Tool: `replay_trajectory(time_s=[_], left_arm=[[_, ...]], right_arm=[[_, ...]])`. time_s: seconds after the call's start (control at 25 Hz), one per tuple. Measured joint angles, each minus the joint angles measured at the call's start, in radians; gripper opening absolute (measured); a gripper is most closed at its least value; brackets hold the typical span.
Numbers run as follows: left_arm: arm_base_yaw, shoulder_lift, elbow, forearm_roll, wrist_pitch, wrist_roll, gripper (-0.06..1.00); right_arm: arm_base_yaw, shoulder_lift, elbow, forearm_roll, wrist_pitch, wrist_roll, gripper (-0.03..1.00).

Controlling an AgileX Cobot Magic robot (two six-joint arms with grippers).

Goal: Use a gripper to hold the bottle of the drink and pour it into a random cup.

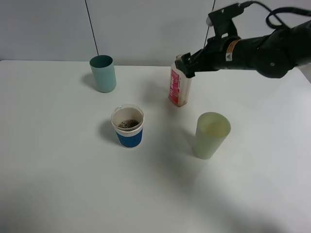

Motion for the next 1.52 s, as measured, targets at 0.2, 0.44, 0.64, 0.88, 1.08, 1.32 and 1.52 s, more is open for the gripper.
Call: replay_trajectory(time_s=[0.2, 0.44, 0.64, 0.88, 1.08, 1.32, 1.52], left_arm=[[0.000, 0.000, 0.000, 0.000, 0.000, 0.000, 0.93], [0.000, 0.000, 0.000, 0.000, 0.000, 0.000, 0.93], [0.000, 0.000, 0.000, 0.000, 0.000, 0.000, 0.93], [0.000, 0.000, 0.000, 0.000, 0.000, 0.000, 0.93], [0.000, 0.000, 0.000, 0.000, 0.000, 0.000, 0.93], [0.000, 0.000, 0.000, 0.000, 0.000, 0.000, 0.93], [0.000, 0.000, 0.000, 0.000, 0.000, 0.000, 0.93]], right_arm=[[-0.001, -0.174, 0.000, 0.000, 0.128, -0.015, 0.92], [-0.059, -0.372, 0.001, -0.002, 0.371, -0.066, 0.92], [-0.130, -0.526, 0.001, -0.001, 0.553, -0.067, 0.92], [-0.205, -0.753, 0.001, 0.000, 0.694, -0.029, 0.92], [-0.208, -0.929, 0.001, 0.023, 0.848, 0.007, 0.92], [-0.208, -1.073, 0.001, 0.072, 1.038, 0.003, 0.92], [-0.208, -1.180, 0.054, 0.129, 1.091, -0.058, 0.92]])
